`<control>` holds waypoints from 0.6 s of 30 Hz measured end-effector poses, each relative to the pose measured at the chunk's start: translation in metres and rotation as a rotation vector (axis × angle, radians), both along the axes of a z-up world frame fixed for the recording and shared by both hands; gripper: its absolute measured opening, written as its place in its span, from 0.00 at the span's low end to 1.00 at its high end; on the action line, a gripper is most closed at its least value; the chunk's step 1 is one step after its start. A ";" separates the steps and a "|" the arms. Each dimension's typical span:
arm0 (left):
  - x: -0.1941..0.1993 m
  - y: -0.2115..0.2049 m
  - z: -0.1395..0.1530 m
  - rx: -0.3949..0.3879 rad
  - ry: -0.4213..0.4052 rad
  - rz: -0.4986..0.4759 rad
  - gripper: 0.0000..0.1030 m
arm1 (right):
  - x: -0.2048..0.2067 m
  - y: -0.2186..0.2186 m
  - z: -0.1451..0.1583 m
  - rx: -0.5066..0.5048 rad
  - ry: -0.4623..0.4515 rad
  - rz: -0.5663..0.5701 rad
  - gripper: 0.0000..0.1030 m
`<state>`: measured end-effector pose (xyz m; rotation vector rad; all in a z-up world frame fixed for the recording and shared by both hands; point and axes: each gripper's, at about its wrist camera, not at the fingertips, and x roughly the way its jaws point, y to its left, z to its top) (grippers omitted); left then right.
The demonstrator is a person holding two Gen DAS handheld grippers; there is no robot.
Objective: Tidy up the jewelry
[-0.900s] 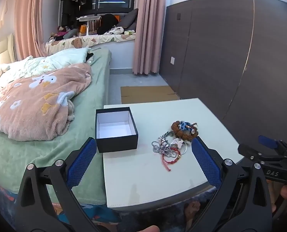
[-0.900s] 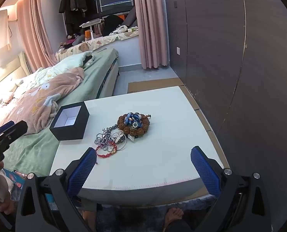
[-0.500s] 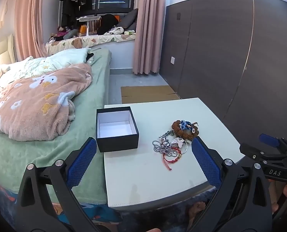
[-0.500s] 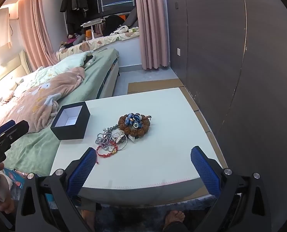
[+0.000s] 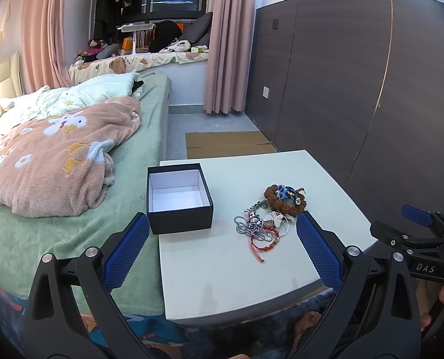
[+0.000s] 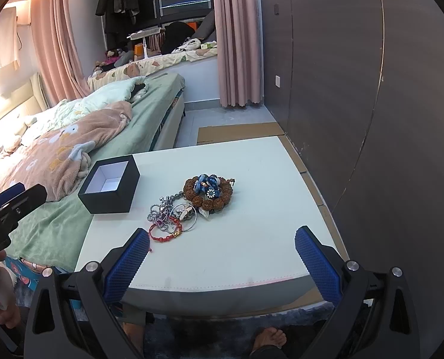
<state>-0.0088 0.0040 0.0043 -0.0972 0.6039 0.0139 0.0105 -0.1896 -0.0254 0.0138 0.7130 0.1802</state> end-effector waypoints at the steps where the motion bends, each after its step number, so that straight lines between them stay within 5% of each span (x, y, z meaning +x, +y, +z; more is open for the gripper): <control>1: 0.002 -0.001 -0.001 0.002 0.003 0.000 0.95 | 0.000 0.000 0.000 0.001 -0.001 0.000 0.93; 18: 0.004 -0.002 -0.002 -0.006 -0.003 0.009 0.95 | -0.001 0.000 0.000 0.002 -0.003 0.000 0.93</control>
